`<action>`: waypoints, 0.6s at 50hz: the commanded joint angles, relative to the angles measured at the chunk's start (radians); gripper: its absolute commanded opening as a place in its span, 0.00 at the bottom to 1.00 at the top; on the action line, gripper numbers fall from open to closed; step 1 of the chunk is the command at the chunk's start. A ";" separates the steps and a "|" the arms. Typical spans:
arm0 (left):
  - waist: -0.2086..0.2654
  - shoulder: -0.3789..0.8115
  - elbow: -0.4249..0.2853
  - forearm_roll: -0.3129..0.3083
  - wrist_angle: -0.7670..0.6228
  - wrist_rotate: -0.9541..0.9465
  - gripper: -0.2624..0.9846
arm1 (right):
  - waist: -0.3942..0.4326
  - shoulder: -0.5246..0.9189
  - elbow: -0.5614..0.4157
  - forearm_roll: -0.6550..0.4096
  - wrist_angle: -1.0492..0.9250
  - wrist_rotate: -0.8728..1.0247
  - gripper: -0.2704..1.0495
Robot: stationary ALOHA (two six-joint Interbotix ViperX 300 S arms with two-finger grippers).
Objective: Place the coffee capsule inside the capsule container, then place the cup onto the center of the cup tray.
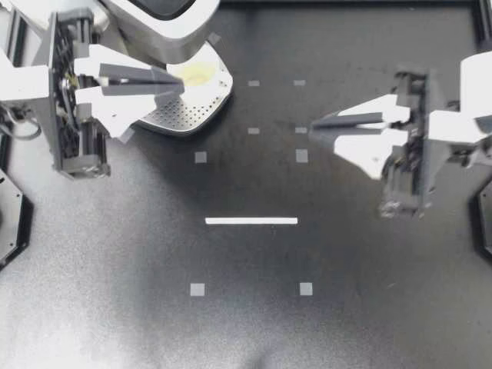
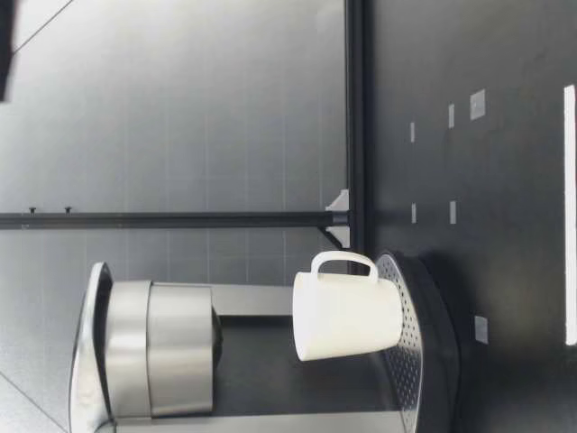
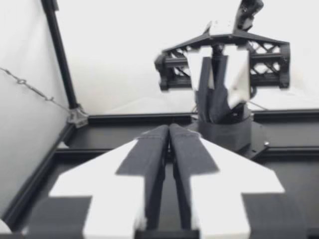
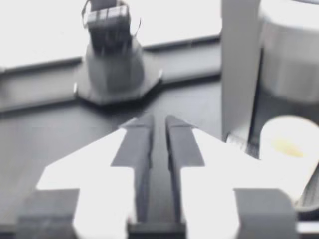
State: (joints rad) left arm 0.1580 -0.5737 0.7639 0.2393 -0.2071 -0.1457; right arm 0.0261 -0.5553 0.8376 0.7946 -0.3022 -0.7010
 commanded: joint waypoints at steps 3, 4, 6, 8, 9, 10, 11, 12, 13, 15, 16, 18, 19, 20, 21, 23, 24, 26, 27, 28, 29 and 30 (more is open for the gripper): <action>-0.003 -0.020 0.011 -0.002 -0.055 -0.006 0.35 | 0.008 -0.035 -0.011 -0.008 -0.021 0.000 0.34; -0.003 -0.020 0.015 -0.002 -0.064 -0.006 0.35 | 0.008 -0.037 -0.011 -0.009 -0.023 0.000 0.33; -0.003 -0.021 0.026 -0.002 -0.081 -0.006 0.35 | 0.006 -0.041 -0.011 -0.009 -0.025 0.002 0.33; -0.003 -0.021 0.037 -0.002 -0.095 -0.008 0.35 | 0.008 -0.043 -0.011 -0.009 -0.026 0.002 0.33; -0.003 -0.021 0.041 -0.002 -0.104 -0.008 0.35 | 0.008 -0.044 -0.011 -0.009 -0.028 0.002 0.33; -0.003 -0.020 0.048 -0.002 -0.112 -0.006 0.35 | 0.006 -0.043 -0.009 -0.009 -0.029 0.002 0.33; -0.003 -0.020 0.051 -0.002 -0.118 -0.005 0.35 | 0.006 -0.041 -0.011 -0.009 -0.032 0.002 0.33; -0.003 -0.018 0.054 -0.002 -0.124 -0.002 0.35 | 0.008 -0.040 -0.009 -0.009 -0.034 0.002 0.33; -0.003 -0.018 0.057 -0.002 -0.130 0.000 0.35 | 0.008 -0.038 -0.011 -0.009 -0.035 0.002 0.33; -0.003 -0.018 0.060 -0.002 -0.144 0.003 0.35 | 0.006 -0.035 -0.011 -0.011 -0.038 0.002 0.33; -0.003 -0.018 0.063 -0.002 -0.149 0.003 0.35 | 0.006 -0.034 -0.011 -0.011 -0.037 0.002 0.33; -0.003 -0.018 0.066 -0.002 -0.158 0.003 0.35 | 0.006 -0.032 -0.009 -0.011 -0.037 0.002 0.33; -0.003 -0.017 0.069 -0.002 -0.161 0.003 0.35 | 0.008 -0.031 -0.009 -0.012 -0.035 0.002 0.33; -0.003 -0.018 0.072 -0.002 -0.164 0.003 0.35 | 0.008 -0.031 -0.008 -0.012 -0.035 0.002 0.33; -0.003 -0.018 0.077 -0.002 -0.167 0.003 0.35 | 0.006 -0.029 -0.008 -0.012 -0.035 0.002 0.33; -0.003 -0.018 0.083 -0.002 -0.170 0.005 0.35 | 0.008 -0.028 -0.008 -0.014 -0.035 0.002 0.33; -0.003 -0.018 0.086 -0.002 -0.173 0.005 0.35 | 0.006 -0.026 -0.008 -0.014 -0.037 0.002 0.33; -0.003 -0.021 0.095 0.000 -0.183 0.008 0.35 | 0.008 -0.026 -0.005 -0.014 -0.038 0.000 0.33; -0.003 -0.023 0.100 -0.002 -0.187 0.008 0.35 | 0.006 -0.026 -0.005 -0.014 -0.040 0.000 0.33; -0.003 -0.026 0.104 -0.002 -0.193 0.008 0.35 | 0.008 -0.026 -0.002 -0.015 -0.040 0.000 0.33; -0.003 -0.028 0.107 -0.002 -0.199 0.009 0.35 | 0.008 -0.026 0.002 -0.017 -0.041 0.000 0.33; -0.003 -0.029 0.112 -0.002 -0.207 0.009 0.35 | 0.008 -0.028 0.003 -0.018 -0.043 0.000 0.33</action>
State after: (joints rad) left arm 0.1565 -0.5890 0.8790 0.2393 -0.3881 -0.1365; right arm 0.0261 -0.5752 0.8468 0.7823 -0.3329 -0.6995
